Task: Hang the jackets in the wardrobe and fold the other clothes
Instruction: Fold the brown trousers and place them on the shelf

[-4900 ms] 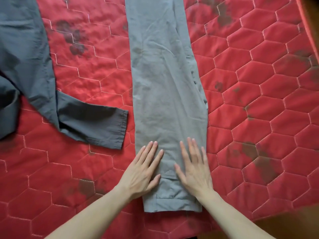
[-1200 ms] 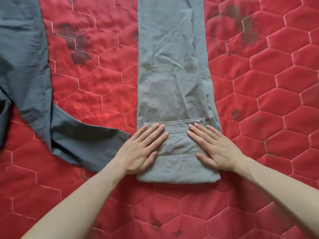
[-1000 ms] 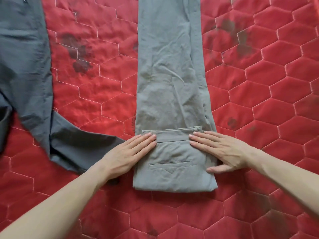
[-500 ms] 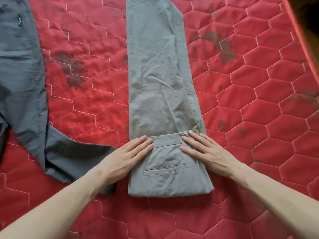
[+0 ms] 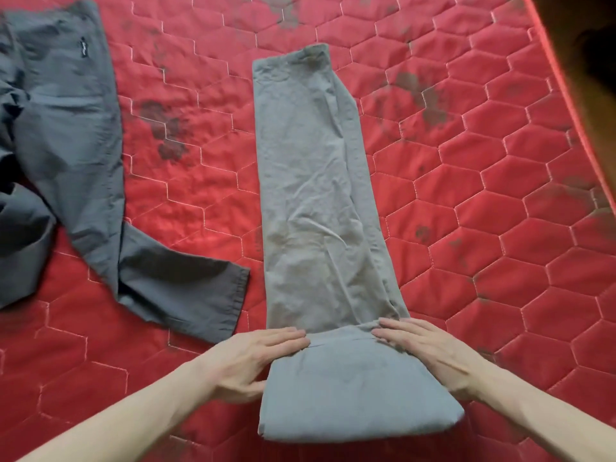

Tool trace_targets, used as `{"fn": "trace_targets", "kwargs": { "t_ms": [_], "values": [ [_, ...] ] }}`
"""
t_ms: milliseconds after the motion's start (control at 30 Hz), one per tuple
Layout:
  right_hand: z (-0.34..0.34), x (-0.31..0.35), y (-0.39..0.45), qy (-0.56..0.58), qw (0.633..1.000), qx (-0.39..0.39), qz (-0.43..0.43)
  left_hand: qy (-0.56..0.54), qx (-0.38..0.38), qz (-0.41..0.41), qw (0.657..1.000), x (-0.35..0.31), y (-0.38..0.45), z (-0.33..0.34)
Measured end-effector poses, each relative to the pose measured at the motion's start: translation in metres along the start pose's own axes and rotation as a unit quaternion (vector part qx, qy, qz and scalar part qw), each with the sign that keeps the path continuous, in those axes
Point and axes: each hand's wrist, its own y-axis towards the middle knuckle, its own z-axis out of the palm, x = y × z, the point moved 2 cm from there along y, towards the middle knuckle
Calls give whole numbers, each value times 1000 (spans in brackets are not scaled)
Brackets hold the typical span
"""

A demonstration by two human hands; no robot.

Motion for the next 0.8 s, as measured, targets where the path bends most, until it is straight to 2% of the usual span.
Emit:
{"fn": "trace_targets", "kwargs": {
  "t_ms": [67, 133, 167, 267, 333, 400, 533, 600, 733, 800],
  "values": [
    [5, -1, 1, 61, 995, -55, 59, -76, -60, -27, 995, -6, -5, 6],
    [8, 5, 4, 47, 984, -122, 117, -133, -166, -83, 974, -12, -10, 7],
    [10, 10, 7, 60, 973, -160, 155, -128, -210, -120, 962, -15, -10, 8],
    [15, 21, 22, 121, 914, -266, 281, -223, -249, -227, 915, -19, 3, 6],
    [15, 23, 41, 180, 893, -255, 323, -287, -297, -285, 865, -20, 14, 8],
    [13, 18, 56, 203, 879, -249, 351, -291, -329, -337, 833, -21, 24, 11],
    [6, 2, 80, 189, 834, -264, 447, -262, -374, -369, 810, -15, 33, 17],
    [1, -3, 86, 180, 820, -276, 468, -263, -386, -367, 804, -12, 32, 18],
    [-6, -3, 88, 201, 797, -350, 449, -293, -401, -368, 786, -15, 25, 10],
    [-14, 1, 93, 225, 792, -370, 431, -271, -388, -372, 799, -14, 22, 4]
  ]
}}
